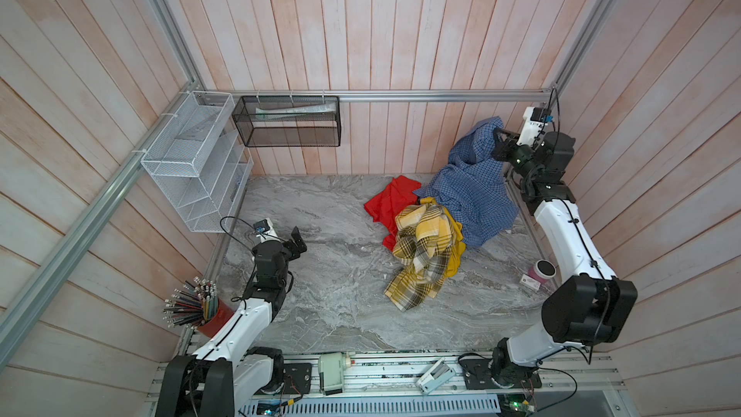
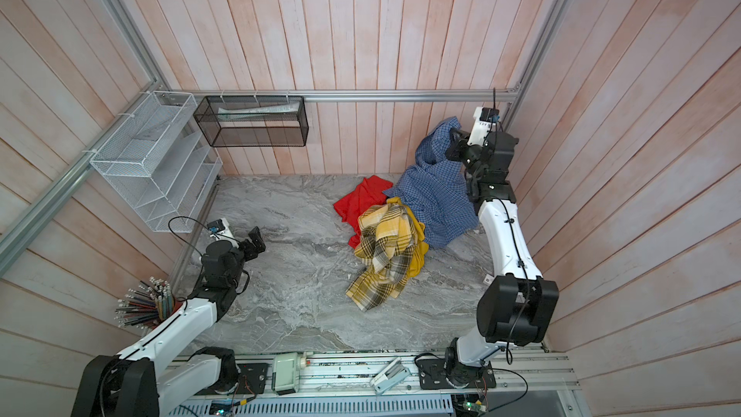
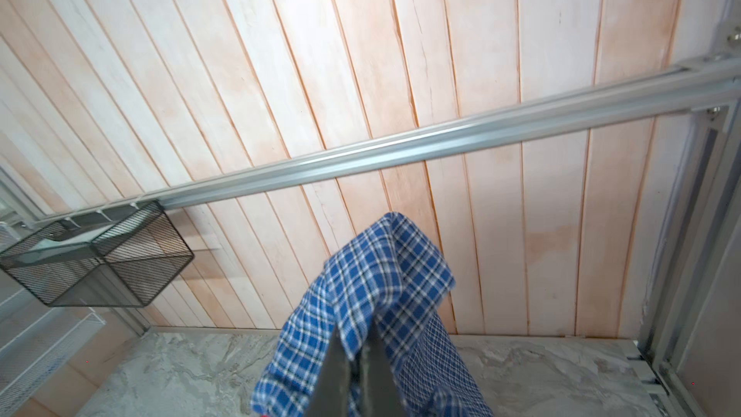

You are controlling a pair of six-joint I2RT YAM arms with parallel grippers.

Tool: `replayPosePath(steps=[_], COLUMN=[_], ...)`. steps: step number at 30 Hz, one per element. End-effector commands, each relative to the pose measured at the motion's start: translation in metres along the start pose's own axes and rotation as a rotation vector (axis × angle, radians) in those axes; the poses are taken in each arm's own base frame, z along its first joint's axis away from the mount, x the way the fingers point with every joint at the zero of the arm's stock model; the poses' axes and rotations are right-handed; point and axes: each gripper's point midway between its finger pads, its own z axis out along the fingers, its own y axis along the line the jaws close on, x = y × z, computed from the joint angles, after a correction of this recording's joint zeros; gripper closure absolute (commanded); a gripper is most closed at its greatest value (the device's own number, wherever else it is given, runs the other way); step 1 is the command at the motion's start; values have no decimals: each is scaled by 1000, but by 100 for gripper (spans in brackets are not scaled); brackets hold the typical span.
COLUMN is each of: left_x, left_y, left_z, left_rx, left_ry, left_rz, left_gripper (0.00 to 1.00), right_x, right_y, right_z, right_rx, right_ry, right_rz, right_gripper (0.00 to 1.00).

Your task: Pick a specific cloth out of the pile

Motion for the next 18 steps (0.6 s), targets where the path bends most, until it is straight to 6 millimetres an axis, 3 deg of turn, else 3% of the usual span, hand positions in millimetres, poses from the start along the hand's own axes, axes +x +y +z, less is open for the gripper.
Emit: replayPosePath(steps=[1, 4, 7, 11, 15, 18], left_x=[2, 4, 6, 6, 6, 9], left_y=[-3, -4, -4, -5, -5, -6], left_z=[-3, -3, -3, -5, -7, -7], left_rx=[22, 30, 34, 38, 42, 49], left_ry=[-1, -2, 2, 0, 3, 7], left_rz=[-11, -24, -27, -21, -32, -39], left_gripper=[0, 0, 0, 0, 0, 0], right_x=[-23, -4, 43, 137, 230, 274], right_y=[28, 22, 2, -18, -15, -29], right_z=[-21, -43, -60, -86, -125, -152], right_rx=[-29, 57, 169, 255, 312, 407], right_ry=[-59, -45, 49, 243, 420, 500], right_rz=[-22, -11, -5, 25, 94, 138], right_gripper=[100, 100, 100, 100, 100, 100])
